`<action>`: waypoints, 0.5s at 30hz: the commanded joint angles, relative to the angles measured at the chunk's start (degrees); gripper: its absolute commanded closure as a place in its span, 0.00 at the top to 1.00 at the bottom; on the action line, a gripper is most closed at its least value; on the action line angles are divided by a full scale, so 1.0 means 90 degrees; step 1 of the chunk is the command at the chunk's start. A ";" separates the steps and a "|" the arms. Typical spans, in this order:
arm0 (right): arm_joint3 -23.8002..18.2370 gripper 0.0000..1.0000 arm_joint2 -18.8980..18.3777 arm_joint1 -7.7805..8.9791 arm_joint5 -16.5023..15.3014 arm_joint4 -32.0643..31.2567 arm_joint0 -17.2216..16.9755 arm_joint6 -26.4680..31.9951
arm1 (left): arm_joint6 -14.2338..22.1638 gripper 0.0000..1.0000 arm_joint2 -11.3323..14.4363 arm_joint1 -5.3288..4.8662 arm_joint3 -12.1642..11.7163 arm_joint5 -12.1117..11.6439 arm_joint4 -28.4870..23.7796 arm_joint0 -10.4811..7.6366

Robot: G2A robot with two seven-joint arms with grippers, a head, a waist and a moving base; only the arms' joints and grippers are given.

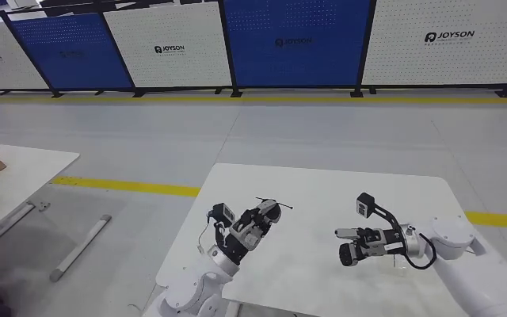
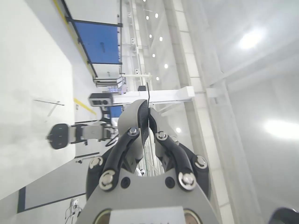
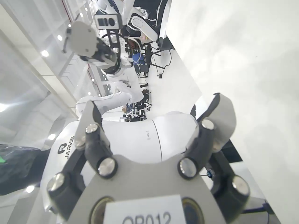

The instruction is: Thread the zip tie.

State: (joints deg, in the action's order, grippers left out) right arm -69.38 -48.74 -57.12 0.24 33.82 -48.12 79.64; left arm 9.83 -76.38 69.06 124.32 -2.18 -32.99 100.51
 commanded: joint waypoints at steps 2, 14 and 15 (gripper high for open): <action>0.0000 1.00 0.0000 0.0000 0.0000 0.0000 0.0000 0.0000 | 0.0177 0.00 -0.0152 -0.0023 0.0425 0.0044 -0.0205 0.0279; 0.0000 1.00 0.0000 0.0000 0.0000 0.0000 0.0000 0.0000 | 0.0186 0.00 -0.0126 -0.0034 0.0355 0.0258 -0.0054 0.0255; 0.0000 1.00 0.0000 0.0000 0.0000 0.0000 0.0000 0.0000 | 0.0151 0.00 -0.0102 -0.0035 0.0319 0.0264 0.0089 0.0232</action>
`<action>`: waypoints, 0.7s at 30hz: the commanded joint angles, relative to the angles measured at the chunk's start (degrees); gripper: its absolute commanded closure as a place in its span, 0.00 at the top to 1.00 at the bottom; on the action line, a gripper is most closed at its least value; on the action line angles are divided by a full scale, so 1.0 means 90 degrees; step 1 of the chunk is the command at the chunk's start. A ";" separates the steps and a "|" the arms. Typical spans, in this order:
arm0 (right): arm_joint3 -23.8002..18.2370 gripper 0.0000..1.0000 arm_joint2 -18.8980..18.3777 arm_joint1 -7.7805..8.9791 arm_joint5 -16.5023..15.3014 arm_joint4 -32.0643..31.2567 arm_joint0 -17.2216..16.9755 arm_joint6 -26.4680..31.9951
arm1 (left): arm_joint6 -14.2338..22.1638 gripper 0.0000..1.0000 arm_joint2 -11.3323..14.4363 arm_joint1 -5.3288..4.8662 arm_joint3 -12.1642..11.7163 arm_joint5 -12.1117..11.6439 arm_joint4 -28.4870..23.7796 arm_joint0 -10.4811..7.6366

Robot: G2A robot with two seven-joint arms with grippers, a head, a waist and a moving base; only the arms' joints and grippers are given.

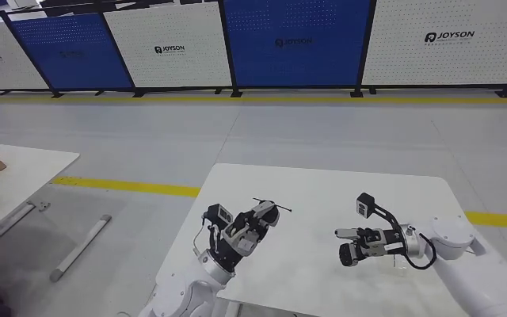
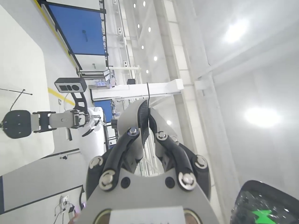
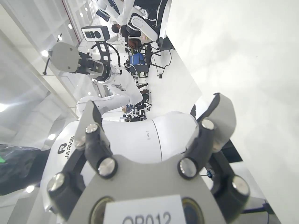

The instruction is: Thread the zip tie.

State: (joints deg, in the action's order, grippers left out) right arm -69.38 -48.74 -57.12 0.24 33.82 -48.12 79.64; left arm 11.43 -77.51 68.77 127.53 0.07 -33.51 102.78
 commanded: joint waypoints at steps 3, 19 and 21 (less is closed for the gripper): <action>0.0000 1.00 0.0000 0.0000 0.0000 0.0000 0.0000 0.0000 | -0.0138 0.00 0.0146 -0.0012 -0.0252 0.0223 0.0673 -0.0081; 0.0000 1.00 0.0000 0.0000 0.0000 0.0000 0.0000 0.0000 | -0.0886 0.00 0.0743 0.0013 -0.1563 0.0475 0.2645 -0.0615; 0.0000 1.00 0.0000 0.0000 0.0000 0.0000 0.0000 0.0000 | -0.0886 0.00 0.0743 0.0013 -0.1563 0.0475 0.2645 -0.0615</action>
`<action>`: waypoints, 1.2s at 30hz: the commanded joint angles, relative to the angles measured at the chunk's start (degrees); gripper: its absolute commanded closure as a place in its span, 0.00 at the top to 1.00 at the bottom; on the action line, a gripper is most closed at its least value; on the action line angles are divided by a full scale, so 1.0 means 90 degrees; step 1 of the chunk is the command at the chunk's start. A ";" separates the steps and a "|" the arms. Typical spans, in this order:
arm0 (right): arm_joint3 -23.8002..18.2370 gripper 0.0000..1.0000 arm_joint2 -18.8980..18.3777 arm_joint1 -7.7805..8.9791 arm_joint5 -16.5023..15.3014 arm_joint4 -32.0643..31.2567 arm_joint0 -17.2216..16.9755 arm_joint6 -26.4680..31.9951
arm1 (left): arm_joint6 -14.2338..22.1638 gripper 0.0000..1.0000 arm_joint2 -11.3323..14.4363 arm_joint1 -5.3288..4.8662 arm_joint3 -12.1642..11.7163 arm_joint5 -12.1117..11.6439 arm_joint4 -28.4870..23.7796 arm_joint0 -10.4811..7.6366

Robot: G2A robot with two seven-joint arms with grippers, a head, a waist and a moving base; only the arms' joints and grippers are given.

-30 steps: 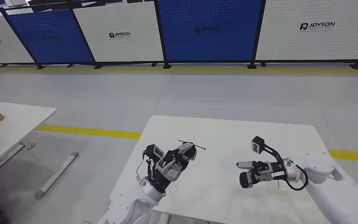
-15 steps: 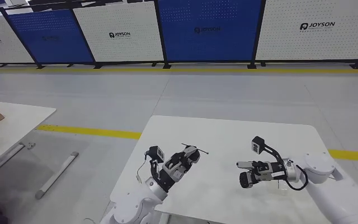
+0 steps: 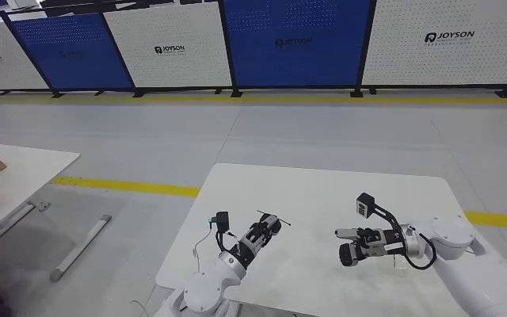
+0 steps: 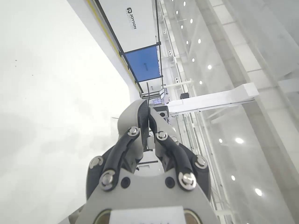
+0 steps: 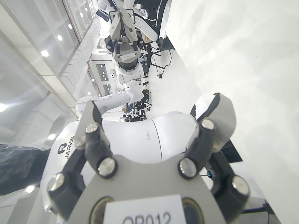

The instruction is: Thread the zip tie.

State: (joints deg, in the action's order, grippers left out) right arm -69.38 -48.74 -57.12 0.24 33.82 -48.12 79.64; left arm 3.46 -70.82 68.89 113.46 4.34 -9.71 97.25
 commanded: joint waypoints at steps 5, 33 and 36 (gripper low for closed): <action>0.0000 1.00 0.0000 0.0000 0.0000 0.0000 0.0000 0.0000 | 0.0000 0.00 0.0000 0.0000 0.0000 0.0001 0.0001 0.0000; 0.0000 1.00 0.0000 0.0000 0.0000 0.0000 0.0000 0.0000 | -0.0292 0.00 -0.0103 -0.0021 0.1064 -0.0694 0.0597 0.0485; 0.0000 1.00 0.0000 0.0000 0.0000 0.0000 0.0000 0.0000 | -0.0238 0.00 -0.0001 -0.0018 0.0653 -0.0645 0.0856 0.0376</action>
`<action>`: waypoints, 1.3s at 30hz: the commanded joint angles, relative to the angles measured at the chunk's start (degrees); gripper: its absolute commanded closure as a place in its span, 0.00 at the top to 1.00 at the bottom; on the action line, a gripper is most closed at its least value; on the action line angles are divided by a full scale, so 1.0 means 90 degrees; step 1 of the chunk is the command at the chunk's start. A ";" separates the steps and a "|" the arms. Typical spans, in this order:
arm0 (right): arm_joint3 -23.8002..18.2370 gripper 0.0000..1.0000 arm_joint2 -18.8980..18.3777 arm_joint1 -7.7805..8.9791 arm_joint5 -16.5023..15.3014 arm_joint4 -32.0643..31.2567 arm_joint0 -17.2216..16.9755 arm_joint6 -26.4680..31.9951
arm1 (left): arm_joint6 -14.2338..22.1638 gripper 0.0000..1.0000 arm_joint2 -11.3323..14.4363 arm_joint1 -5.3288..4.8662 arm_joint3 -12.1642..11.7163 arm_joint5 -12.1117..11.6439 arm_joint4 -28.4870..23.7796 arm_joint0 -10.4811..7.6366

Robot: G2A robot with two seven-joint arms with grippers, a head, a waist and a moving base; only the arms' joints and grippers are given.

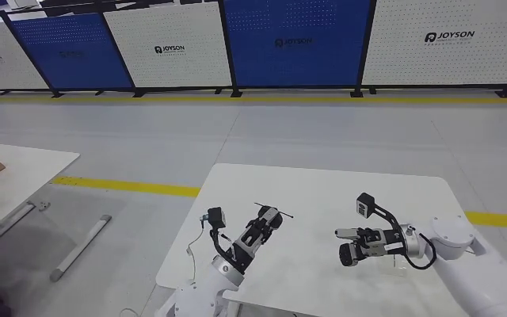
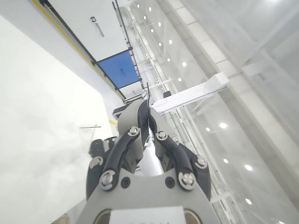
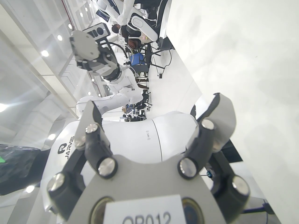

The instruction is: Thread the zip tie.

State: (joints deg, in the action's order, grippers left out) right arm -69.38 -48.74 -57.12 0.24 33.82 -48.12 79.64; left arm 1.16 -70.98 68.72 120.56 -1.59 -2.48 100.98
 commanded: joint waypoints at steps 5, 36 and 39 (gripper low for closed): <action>0.0000 1.00 0.0000 0.0000 0.0000 0.0000 0.0000 0.0000 | 0.0067 0.00 0.0000 0.0013 -0.0479 0.0017 -0.0071 -0.0206; 0.0000 1.00 0.0000 0.0000 0.0000 0.0000 0.0000 0.0000 | 0.0203 0.00 0.0093 -0.0030 -0.1056 0.0405 0.0969 -0.0136; 0.0000 1.00 0.0000 0.0000 0.0000 0.0000 0.0000 0.0000 | 0.0203 0.00 0.0093 -0.0030 -0.1056 0.0405 0.0969 -0.0136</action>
State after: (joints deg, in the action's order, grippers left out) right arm -69.38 -48.74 -57.12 0.24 33.82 -48.12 79.64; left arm 2.99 -70.14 68.44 111.06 2.06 6.24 99.75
